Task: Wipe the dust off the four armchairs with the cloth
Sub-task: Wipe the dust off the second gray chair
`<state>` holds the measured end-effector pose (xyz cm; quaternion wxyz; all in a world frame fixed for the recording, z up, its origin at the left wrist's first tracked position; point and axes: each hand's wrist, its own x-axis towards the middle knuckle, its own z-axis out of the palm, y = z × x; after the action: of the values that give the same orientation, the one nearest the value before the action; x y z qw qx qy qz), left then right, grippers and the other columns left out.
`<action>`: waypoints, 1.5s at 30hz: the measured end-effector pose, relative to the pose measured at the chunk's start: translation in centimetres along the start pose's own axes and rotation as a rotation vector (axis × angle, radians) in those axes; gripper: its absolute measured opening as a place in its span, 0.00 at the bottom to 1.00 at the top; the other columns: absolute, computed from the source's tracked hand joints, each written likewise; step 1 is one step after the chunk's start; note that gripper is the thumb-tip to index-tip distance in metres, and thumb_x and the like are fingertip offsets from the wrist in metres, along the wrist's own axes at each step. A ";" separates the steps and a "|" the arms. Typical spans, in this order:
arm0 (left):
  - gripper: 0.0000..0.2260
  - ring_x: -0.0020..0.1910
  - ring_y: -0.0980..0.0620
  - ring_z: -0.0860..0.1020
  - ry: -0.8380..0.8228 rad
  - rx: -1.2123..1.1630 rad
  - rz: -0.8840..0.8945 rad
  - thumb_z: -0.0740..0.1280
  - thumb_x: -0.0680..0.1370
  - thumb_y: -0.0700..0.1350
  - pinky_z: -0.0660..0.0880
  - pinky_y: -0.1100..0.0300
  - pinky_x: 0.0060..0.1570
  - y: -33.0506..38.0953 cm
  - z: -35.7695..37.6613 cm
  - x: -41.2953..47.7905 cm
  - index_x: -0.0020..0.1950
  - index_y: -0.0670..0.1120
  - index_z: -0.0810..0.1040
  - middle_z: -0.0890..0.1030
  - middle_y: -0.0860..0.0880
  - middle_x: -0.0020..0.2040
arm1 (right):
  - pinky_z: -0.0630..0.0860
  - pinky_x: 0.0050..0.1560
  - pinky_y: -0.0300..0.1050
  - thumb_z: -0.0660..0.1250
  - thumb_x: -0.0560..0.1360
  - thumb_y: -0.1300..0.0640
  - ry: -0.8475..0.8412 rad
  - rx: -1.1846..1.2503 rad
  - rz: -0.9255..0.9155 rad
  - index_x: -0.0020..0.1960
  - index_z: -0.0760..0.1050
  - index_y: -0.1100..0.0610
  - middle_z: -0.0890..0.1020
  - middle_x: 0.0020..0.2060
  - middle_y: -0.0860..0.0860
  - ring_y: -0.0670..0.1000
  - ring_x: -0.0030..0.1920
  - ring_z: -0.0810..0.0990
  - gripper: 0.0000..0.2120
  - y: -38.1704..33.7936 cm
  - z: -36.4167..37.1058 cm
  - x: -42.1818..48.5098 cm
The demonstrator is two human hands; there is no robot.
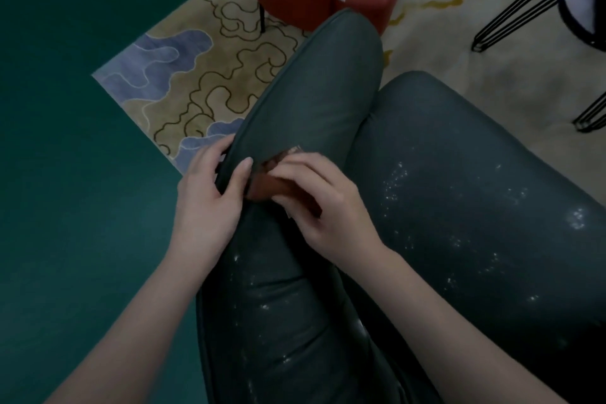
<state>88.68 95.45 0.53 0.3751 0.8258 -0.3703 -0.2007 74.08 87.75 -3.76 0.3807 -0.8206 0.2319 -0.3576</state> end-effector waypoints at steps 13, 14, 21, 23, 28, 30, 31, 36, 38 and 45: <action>0.14 0.62 0.57 0.76 -0.018 -0.078 -0.024 0.65 0.81 0.48 0.72 0.57 0.62 -0.9 0.1 -0.1 0.66 0.60 0.73 0.78 0.55 0.63 | 0.75 0.61 0.54 0.62 0.81 0.56 0.355 0.444 0.924 0.58 0.73 0.52 0.80 0.54 0.51 0.50 0.57 0.79 0.07 8.6 5.4 -7.4; 0.14 0.63 0.54 0.76 -0.016 -0.074 -0.023 0.65 0.81 0.48 0.73 0.53 0.63 -1.2 0.1 0.0 0.67 0.59 0.74 0.78 0.53 0.64 | 0.75 0.61 0.56 0.62 0.81 0.56 0.340 0.455 0.942 0.58 0.73 0.52 0.81 0.54 0.50 0.50 0.57 0.79 0.07 9.5 6.1 -7.5; 0.21 0.63 0.53 0.77 0.008 -0.065 -0.029 0.64 0.76 0.60 0.74 0.47 0.64 -2.0 0.1 0.2 0.68 0.60 0.74 0.79 0.54 0.64 | 0.73 0.64 0.58 0.61 0.81 0.51 0.240 0.429 1.060 0.61 0.72 0.50 0.78 0.59 0.51 0.52 0.60 0.77 0.10 15.3 10.0 -8.5; 0.22 0.63 0.53 0.77 0.002 -0.062 -0.029 0.63 0.75 0.63 0.74 0.48 0.64 -2.3 0.1 0.2 0.68 0.61 0.74 0.78 0.55 0.64 | 0.73 0.64 0.58 0.61 0.81 0.50 0.172 0.407 1.083 0.62 0.72 0.50 0.78 0.59 0.51 0.52 0.60 0.76 0.11 16.4 10.5 -9.2; 0.15 0.62 0.59 0.77 0.036 -0.082 0.036 0.64 0.77 0.58 0.75 0.60 0.62 -2.9 0.4 0.5 0.64 0.66 0.74 0.79 0.61 0.63 | 0.73 0.64 0.57 0.60 0.81 0.50 0.053 0.360 1.087 0.64 0.72 0.50 0.77 0.60 0.50 0.51 0.61 0.75 0.12 17.6 10.9 -10.9; 0.15 0.62 0.59 0.78 0.030 -0.104 0.037 0.64 0.77 0.58 0.75 0.62 0.61 -3.2 0.5 0.5 0.64 0.64 0.74 0.79 0.61 0.62 | 0.73 0.64 0.56 0.60 0.82 0.51 0.033 0.354 1.069 0.64 0.72 0.51 0.77 0.59 0.51 0.51 0.60 0.76 0.12 17.8 10.9 -11.0; 0.15 0.62 0.58 0.78 0.028 -0.109 0.039 0.64 0.77 0.58 0.75 0.62 0.60 -3.2 0.5 0.5 0.64 0.64 0.74 0.80 0.61 0.62 | 0.73 0.63 0.56 0.61 0.82 0.52 0.032 0.358 1.065 0.64 0.72 0.52 0.78 0.59 0.52 0.51 0.60 0.76 0.12 17.9 11.0 -11.0; 0.15 0.62 0.58 0.78 0.040 -0.100 0.057 0.64 0.77 0.58 0.75 0.60 0.61 -3.2 0.6 0.5 0.63 0.65 0.74 0.79 0.60 0.62 | 0.74 0.64 0.54 0.61 0.82 0.52 0.135 0.556 1.193 0.62 0.73 0.52 0.79 0.58 0.51 0.52 0.59 0.77 0.10 16.6 11.1 -10.6; 0.16 0.62 0.57 0.78 0.042 -0.096 0.052 0.64 0.77 0.59 0.75 0.55 0.63 -3.3 0.6 0.7 0.64 0.64 0.74 0.79 0.58 0.63 | 0.76 0.60 0.50 0.61 0.82 0.52 0.163 0.629 1.210 0.60 0.73 0.51 0.80 0.56 0.51 0.52 0.58 0.78 0.07 15.8 10.6 -10.2; 0.17 0.63 0.53 0.77 0.017 -0.036 0.017 0.63 0.78 0.58 0.73 0.47 0.64 -2.6 0.3 0.3 0.67 0.63 0.73 0.78 0.54 0.65 | 0.77 0.53 0.38 0.61 0.83 0.54 0.245 0.765 1.109 0.57 0.73 0.55 0.80 0.52 0.51 0.47 0.51 0.78 0.06 11.3 7.4 -8.8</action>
<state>89.94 96.23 -1.70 0.3948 0.8172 -0.3706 -0.1972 72.93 90.12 -19.69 0.7418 -0.3419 0.5165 -0.2569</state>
